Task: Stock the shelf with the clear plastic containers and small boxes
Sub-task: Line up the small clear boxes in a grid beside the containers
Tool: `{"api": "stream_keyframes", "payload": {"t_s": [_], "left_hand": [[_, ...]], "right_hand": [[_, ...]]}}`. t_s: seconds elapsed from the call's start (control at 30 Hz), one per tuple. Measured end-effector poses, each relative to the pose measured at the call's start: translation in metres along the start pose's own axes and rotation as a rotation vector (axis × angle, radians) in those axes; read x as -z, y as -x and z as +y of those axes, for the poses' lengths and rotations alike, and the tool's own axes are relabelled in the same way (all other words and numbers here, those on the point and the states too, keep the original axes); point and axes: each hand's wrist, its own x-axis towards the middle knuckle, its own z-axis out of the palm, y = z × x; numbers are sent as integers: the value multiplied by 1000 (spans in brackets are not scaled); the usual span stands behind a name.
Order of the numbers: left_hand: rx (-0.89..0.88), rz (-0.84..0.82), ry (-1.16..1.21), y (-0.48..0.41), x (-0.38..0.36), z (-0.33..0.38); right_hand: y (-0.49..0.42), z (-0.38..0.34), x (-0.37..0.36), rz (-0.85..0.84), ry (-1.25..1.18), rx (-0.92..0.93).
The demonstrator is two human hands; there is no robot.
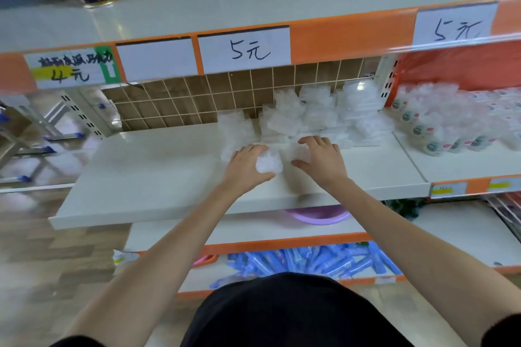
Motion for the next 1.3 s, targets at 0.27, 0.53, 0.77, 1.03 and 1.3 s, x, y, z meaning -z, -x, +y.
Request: {"api": "stream_keyframes", "payload": {"t_s": [0.27, 0.53, 0.77, 1.03, 1.3], "left_hand": [[-41, -90, 1, 10, 27, 26], [-61, -73, 49, -4, 12, 83], [-76, -81, 87, -19, -27, 168], [-117, -55, 135, -46, -93, 281], [-172, -119, 161, -79, -160, 385]], "right_hand": [[28, -4, 42, 44, -34, -68], [38, 49, 78, 63, -44, -30], [54, 130, 114, 58, -84, -28], [69, 248, 167, 121, -65, 6], [91, 360, 209, 160, -77, -120]]}}
